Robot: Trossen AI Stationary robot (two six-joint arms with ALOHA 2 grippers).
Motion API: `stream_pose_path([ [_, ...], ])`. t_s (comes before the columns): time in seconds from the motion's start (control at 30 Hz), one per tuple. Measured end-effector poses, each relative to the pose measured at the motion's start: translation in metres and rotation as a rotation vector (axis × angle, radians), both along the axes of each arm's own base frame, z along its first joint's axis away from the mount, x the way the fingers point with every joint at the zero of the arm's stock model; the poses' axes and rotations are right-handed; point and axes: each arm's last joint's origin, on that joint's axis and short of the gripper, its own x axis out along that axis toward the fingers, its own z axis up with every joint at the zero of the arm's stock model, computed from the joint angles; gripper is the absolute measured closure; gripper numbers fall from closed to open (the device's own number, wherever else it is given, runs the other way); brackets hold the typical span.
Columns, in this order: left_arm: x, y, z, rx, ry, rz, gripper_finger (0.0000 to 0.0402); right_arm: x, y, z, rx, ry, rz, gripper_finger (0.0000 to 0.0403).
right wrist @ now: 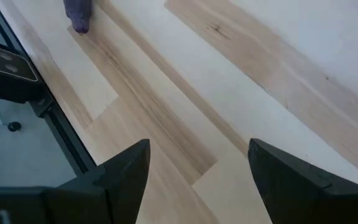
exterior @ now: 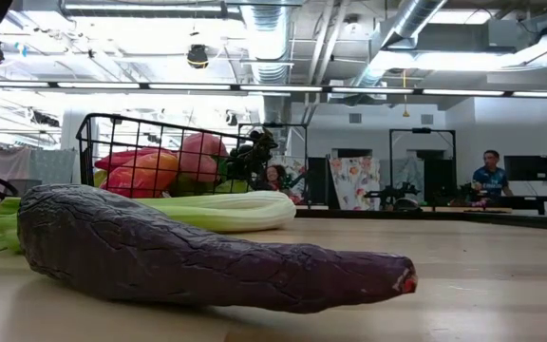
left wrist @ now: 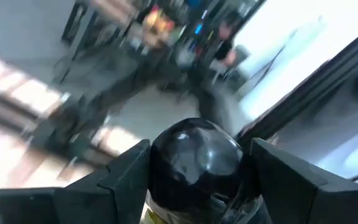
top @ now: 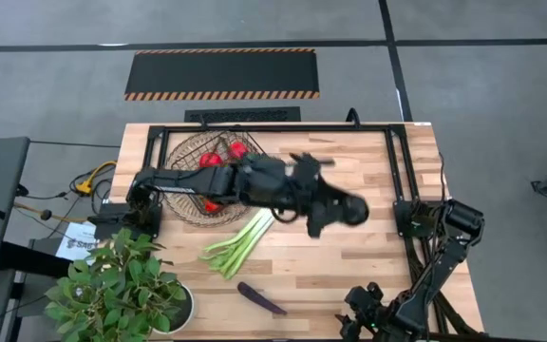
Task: Build produce basket
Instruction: Put the black mangosteen into the wire basket
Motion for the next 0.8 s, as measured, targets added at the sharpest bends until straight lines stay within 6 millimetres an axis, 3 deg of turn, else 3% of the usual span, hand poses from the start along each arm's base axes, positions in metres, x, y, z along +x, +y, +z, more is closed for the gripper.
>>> stream_pose_path([
  [0.2,-0.015,0.022,0.041,-0.042,-0.213,0.043,0.0166,0.001,0.001,0.0,-0.011,-0.002,0.029,0.0112],
  [0.4,-0.064,0.059,0.088,0.102,-0.304,0.174,0.0166,0.001,0.0,0.0,-0.015,0.002,0.025,0.0112],
  [0.6,-0.119,0.089,0.097,0.297,-0.05,0.516,0.0166,0.003,-0.002,0.0,-0.025,0.007,0.015,0.0112],
  [0.8,-0.17,0.113,0.067,0.34,0.425,0.748,0.0166,0.006,-0.006,-0.001,-0.029,0.012,-0.007,0.0112],
])
